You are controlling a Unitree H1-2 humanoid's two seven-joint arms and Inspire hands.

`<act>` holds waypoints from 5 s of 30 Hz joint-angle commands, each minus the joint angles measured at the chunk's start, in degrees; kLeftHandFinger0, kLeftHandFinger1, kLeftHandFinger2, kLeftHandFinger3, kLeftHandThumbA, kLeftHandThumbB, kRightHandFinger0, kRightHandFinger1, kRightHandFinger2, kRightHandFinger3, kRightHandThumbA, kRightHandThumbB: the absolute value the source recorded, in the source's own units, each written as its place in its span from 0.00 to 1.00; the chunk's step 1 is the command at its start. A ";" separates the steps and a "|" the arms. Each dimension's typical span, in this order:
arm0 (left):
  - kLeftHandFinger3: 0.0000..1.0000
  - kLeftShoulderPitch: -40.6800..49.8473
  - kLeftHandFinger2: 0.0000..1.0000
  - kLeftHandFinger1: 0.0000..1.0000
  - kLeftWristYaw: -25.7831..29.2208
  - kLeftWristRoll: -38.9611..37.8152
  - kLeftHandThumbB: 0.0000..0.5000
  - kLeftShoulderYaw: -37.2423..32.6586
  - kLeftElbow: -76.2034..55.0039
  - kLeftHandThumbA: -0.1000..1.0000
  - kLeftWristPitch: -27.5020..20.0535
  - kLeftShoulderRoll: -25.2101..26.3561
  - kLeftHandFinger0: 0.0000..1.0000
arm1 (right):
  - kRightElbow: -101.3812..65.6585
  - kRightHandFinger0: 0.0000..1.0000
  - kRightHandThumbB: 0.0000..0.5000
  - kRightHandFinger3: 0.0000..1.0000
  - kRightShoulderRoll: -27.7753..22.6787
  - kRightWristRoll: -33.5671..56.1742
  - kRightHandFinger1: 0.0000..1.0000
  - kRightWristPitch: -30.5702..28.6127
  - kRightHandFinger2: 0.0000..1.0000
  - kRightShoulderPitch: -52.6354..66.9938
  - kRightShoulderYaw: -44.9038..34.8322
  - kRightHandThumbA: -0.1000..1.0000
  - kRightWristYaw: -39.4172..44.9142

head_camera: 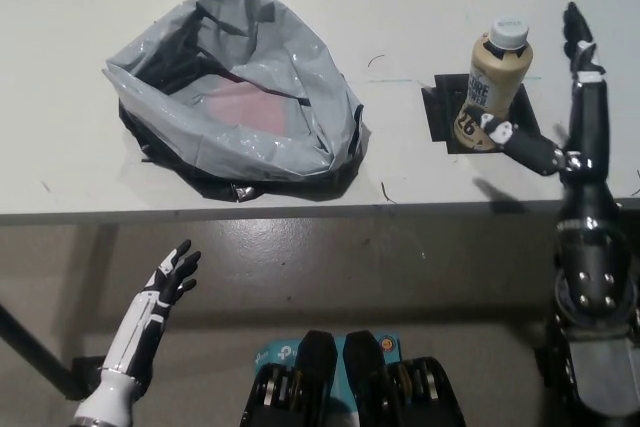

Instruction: Use the right hand to pick up a bottle of protein shake and place it into a plastic bag on the left side

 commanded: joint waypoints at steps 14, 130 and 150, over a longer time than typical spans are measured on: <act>1.00 1.54 1.00 1.00 -0.27 -0.02 0.46 -0.33 -2.77 1.00 -2.14 0.17 1.00 | 31.23 1.00 0.65 1.00 -2.98 6.07 1.00 -0.20 1.00 -19.56 -3.51 1.00 -2.52; 1.00 -5.74 1.00 1.00 -0.34 -1.89 0.37 1.07 -3.51 1.00 0.32 1.61 1.00 | -51.83 1.00 0.68 1.00 -20.72 11.77 1.00 13.69 1.00 -16.29 4.84 0.99 13.03; 1.00 -7.56 1.00 1.00 -1.05 -1.52 0.40 0.66 -1.93 1.00 0.28 1.61 1.00 | -31.07 1.00 0.68 1.00 -8.96 2.83 1.00 -9.90 1.00 19.18 7.49 0.98 0.58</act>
